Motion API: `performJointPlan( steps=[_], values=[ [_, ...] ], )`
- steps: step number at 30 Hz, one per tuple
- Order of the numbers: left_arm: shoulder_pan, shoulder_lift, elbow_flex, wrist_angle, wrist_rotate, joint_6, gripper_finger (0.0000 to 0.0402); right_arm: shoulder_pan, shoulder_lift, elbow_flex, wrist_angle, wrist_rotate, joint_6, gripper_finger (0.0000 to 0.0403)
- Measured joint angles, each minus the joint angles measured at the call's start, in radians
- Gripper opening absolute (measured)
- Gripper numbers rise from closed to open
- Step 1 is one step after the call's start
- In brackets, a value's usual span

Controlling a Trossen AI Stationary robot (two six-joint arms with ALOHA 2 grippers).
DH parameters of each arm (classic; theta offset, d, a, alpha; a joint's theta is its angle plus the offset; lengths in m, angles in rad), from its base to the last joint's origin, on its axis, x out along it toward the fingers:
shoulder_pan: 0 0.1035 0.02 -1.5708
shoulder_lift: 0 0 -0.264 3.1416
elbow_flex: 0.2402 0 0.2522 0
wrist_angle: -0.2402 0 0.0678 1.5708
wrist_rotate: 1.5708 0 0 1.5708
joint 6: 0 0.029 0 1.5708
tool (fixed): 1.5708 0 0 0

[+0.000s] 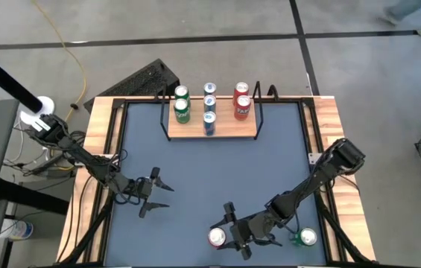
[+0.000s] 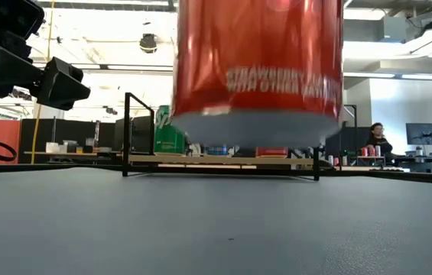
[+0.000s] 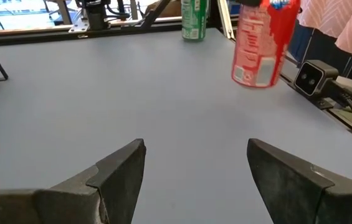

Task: Place canned beverage on shelf
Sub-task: Put the orange soda can on the shelf aligned with the other orange soda cans

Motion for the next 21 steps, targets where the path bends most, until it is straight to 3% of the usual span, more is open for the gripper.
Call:
performJointPlan(
  steps=[10,21],
  values=[
    [0.000,0.000,0.000,-0.001,0.000,0.001,0.0269,-0.041,-0.148,0.000,-0.218,0.056,-0.021,0.0261],
    [0.000,0.000,0.000,-0.002,0.000,0.003,0.0269,-0.179,-0.276,0.000,-0.379,0.056,-0.116,0.0261]
  ],
)
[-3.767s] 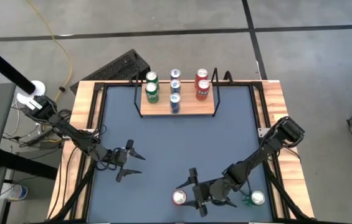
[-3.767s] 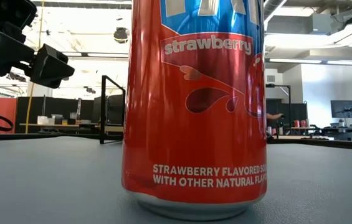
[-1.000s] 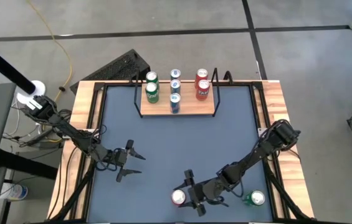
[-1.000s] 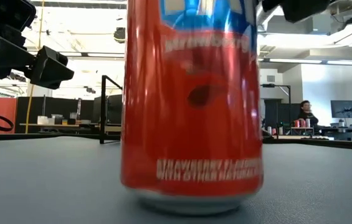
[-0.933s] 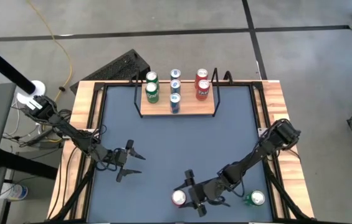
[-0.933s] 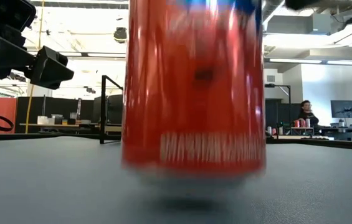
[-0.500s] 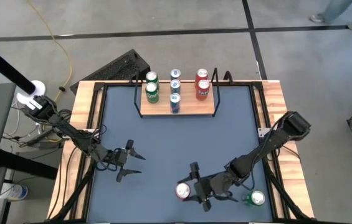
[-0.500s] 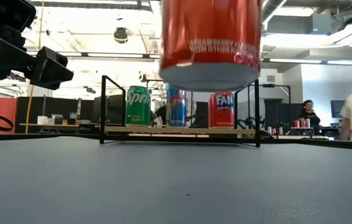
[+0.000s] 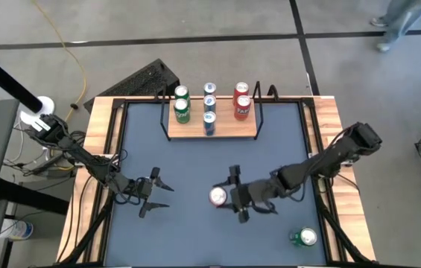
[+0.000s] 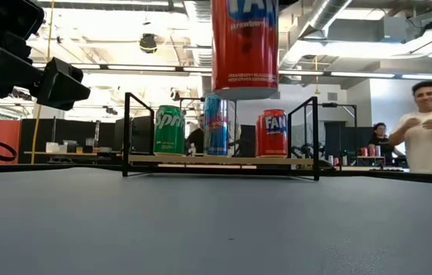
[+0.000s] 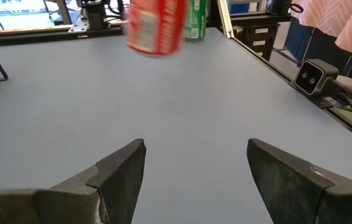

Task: Place canned beverage on shelf
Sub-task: Put the orange soda can on the shelf aligned with the other orange soda cans

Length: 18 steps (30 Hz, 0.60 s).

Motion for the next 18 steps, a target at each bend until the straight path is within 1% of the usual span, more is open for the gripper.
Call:
performJointPlan(
  steps=[4,12,14,16,18],
  values=[
    [0.000,0.000,0.000,-0.009,0.001,0.000,0.0269,-0.079,-0.081,-0.054,-0.014,-0.002,-0.028,0.0261],
    [0.000,0.000,0.000,-0.011,-0.002,0.008,0.0269,-0.305,-0.267,-0.200,-0.004,-0.007,-0.052,0.0261],
    [0.000,0.000,0.000,-0.006,-0.002,0.008,0.0269,-0.377,-0.280,-0.218,-0.008,-0.047,-0.052,0.0261],
    [0.000,0.000,0.000,-0.001,-0.003,0.010,0.0269,-0.449,-0.281,-0.231,-0.005,-0.124,-0.050,0.0261],
    [0.000,0.000,0.000,0.006,-0.003,0.015,0.0269,-0.516,-0.274,-0.235,0.000,-0.172,-0.053,0.0261]
  ],
)
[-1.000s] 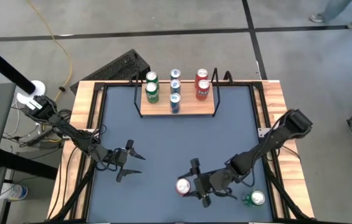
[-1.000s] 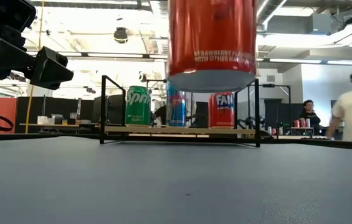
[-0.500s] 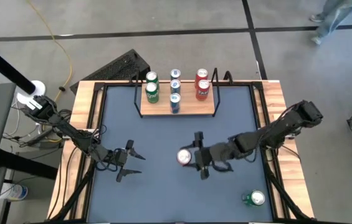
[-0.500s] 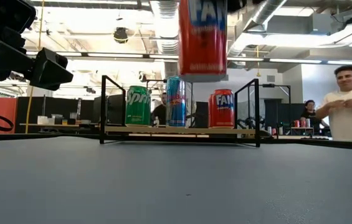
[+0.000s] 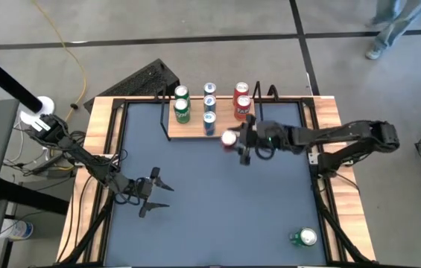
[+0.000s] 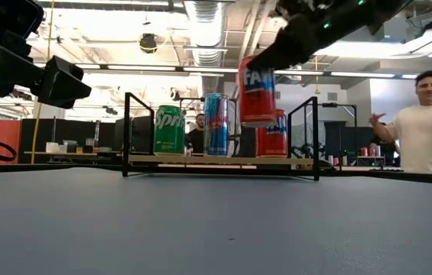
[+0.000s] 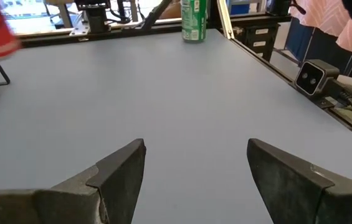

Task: Place canned beverage on shelf
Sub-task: Put the orange soda can on the shelf aligned with the other orange soda cans

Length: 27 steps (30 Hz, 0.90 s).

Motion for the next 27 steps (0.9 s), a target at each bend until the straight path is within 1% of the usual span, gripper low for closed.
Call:
performJointPlan(
  steps=[4,7,11,16,22,27],
  values=[
    [0.000,0.000,0.000,0.002,0.000,0.001,0.0269,-0.113,0.018,0.003,0.018,-0.057,-0.026,0.0261],
    [0.000,0.000,0.000,-0.006,0.000,-0.007,0.0269,-0.186,0.028,0.002,0.015,-0.133,-0.025,0.0261],
    [0.000,0.000,0.000,-0.011,0.000,-0.008,0.0269,-0.269,0.024,-0.004,0.038,-0.208,-0.001,0.0261],
    [0.000,0.000,0.000,-0.008,-0.001,-0.007,0.0269,-0.333,0.009,-0.069,0.066,-0.221,0.005,0.0261],
    [0.000,0.000,0.000,0.003,-0.003,-0.007,0.0269,-0.369,0.008,-0.111,0.155,-0.223,0.005,0.0261],
    [0.000,0.000,0.000,0.004,-0.005,-0.013,0.0269,-0.389,0.008,-0.124,0.142,-0.225,0.020,0.0261]
  ],
)
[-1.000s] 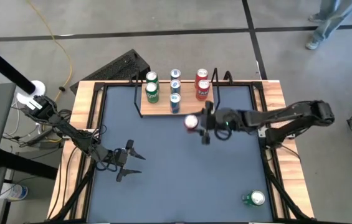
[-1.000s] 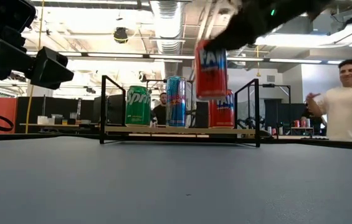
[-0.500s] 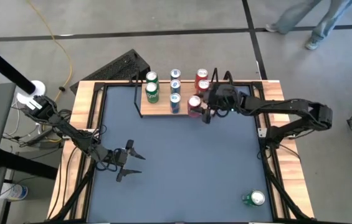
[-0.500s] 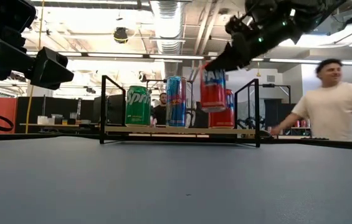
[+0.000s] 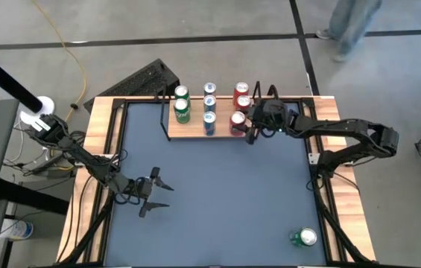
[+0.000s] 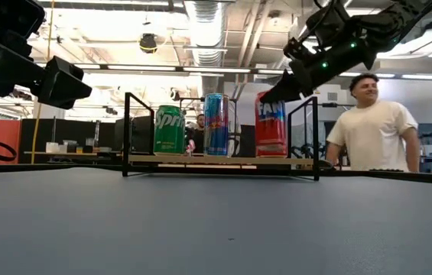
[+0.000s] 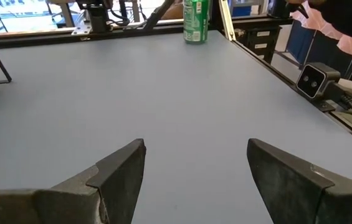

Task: Place canned beverage on shelf
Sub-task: Put the orange soda can on the shelf aligned with the other orange soda cans

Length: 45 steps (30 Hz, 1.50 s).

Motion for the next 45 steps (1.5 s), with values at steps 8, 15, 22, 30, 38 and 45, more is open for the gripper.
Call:
performJointPlan(
  steps=[8,15,22,30,38,45],
  values=[
    [0.000,0.000,0.000,-0.006,0.000,-0.002,0.0269,-0.010,0.000,-0.001,-0.063,0.031,0.008,0.0261],
    [0.000,0.000,0.000,-0.006,0.000,-0.002,0.0269,-0.029,0.001,-0.001,-0.071,0.039,0.016,0.0261],
    [0.000,0.000,0.000,-0.006,0.001,-0.002,0.0269,-0.031,0.001,-0.001,-0.077,0.048,0.018,0.0261],
    [0.000,0.000,0.000,-0.006,0.001,-0.002,0.0269,-0.032,0.002,-0.001,-0.079,0.073,0.012,0.0261],
    [0.000,0.000,0.000,-0.006,0.001,-0.002,0.0269,-0.032,0.002,0.000,-0.080,0.078,0.011,0.0263],
    [0.000,0.000,0.000,-0.006,0.001,-0.002,0.0269,-0.035,0.028,0.004,-0.072,0.088,0.006,0.0283]
  ],
)
